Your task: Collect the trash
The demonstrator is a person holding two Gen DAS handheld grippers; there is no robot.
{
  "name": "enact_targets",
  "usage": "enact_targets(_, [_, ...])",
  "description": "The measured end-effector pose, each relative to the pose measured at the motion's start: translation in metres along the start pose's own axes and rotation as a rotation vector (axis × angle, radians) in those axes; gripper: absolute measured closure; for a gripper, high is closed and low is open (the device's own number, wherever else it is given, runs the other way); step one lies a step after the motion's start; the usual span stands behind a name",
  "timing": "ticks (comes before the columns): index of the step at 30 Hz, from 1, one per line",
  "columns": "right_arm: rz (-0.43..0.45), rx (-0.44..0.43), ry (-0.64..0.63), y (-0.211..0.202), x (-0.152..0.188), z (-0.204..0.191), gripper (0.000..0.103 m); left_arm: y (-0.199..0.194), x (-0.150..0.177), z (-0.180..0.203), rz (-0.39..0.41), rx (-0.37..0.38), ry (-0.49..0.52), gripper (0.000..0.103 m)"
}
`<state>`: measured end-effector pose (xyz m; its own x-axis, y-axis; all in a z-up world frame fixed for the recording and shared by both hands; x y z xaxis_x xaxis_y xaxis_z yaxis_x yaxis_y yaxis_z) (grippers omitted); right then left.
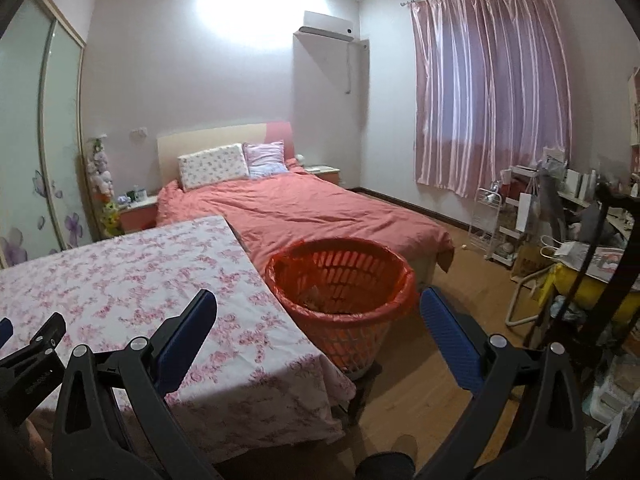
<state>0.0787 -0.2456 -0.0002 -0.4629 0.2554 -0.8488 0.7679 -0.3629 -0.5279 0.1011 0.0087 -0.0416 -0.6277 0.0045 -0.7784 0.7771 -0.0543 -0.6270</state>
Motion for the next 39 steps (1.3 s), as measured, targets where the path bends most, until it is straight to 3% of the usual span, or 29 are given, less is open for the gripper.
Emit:
enact_targets(10, [-0.071,0.073,0.019,0.008,0.019,0.007,0.002,0.007,0.011,0.004,-0.043,-0.003,-0.002,0.004])
enact_targets(21, [-0.133,0.057,0.017,0.014,0.029,0.003,0.002,0.014,0.014,0.004,-0.076,-0.005,-0.004,0.004])
enact_targets(31, [-0.133,0.051,0.028,0.012,0.027,0.005,0.002,0.005,0.009,0.010,-0.049,-0.005,0.008,0.004])
enact_targets(39, [-0.132,0.048,0.032,0.011,0.026,0.007,0.002,-0.002,0.005,0.016,-0.020,-0.061,0.044,0.004])
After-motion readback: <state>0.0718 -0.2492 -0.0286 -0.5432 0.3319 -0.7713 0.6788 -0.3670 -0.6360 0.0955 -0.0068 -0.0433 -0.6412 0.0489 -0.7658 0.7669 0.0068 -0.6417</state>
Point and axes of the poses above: each gripper's, at about its wrist camera, not at the fingertips, and y roughly the way its jaws point, z to its right, x to its underside, the point moved 8 cm from there along y, roughly the way its jaws point, and after that the axes turned 10 degrees about -z, right-handed, at the moved point
